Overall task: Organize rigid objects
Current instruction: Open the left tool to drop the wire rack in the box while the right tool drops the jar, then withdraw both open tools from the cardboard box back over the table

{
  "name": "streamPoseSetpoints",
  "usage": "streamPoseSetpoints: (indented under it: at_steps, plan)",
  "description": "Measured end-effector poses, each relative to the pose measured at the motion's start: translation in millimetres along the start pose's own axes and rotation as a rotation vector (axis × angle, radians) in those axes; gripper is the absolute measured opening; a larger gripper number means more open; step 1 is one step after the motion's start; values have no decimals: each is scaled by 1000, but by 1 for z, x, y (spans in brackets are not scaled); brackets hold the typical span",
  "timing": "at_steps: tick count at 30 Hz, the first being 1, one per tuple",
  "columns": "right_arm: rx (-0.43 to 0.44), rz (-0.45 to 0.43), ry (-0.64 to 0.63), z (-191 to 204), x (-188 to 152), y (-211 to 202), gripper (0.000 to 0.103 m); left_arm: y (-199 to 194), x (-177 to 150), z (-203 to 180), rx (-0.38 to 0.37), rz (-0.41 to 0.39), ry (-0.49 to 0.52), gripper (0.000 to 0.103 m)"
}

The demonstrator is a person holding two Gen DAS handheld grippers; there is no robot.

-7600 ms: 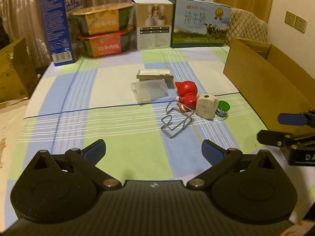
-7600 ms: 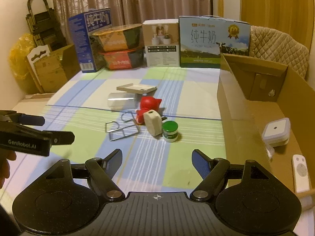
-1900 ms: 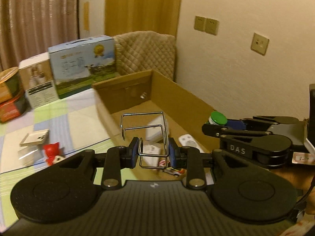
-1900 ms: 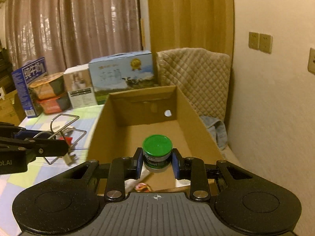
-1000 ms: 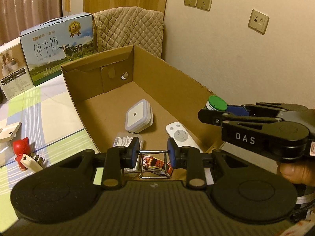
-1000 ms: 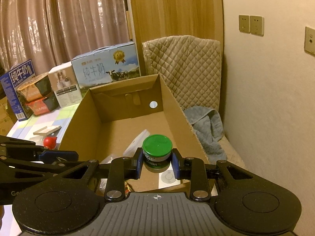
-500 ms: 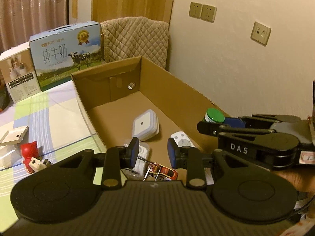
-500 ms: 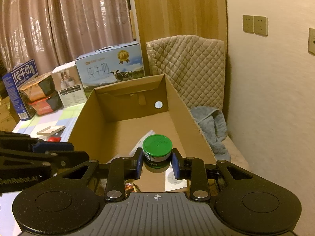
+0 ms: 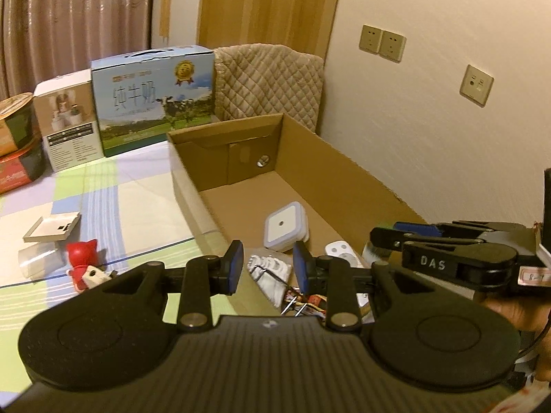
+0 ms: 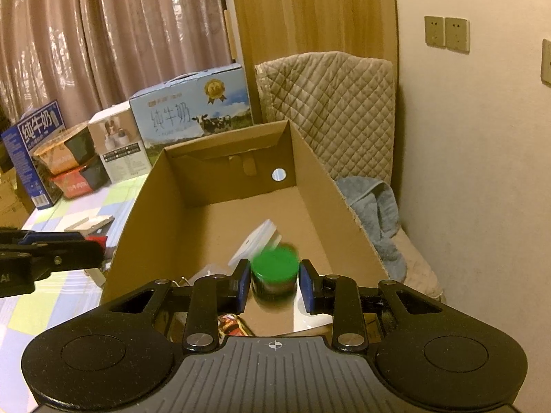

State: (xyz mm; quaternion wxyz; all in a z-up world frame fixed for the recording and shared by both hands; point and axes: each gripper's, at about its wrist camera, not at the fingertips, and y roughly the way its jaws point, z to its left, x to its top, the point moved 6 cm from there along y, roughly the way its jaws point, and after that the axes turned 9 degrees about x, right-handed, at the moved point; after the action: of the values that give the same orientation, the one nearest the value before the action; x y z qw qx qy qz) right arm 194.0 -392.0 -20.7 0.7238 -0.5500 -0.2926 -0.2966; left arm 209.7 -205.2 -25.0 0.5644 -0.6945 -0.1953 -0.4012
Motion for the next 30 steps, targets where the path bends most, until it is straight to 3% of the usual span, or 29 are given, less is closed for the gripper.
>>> streamPoseSetpoints:
  at_steps: [5,15,30]
  plan:
    - [2,-25,10,0,3,-5,40,-8,-2,12,22,-10,-15,31]
    - [8,-104,36,8,16,-37,43,-36,-21,55,98,-11,-68,35]
    - [167,-132,-42,111,16,-65,43,-98,-67,143,258,-5,-166,44]
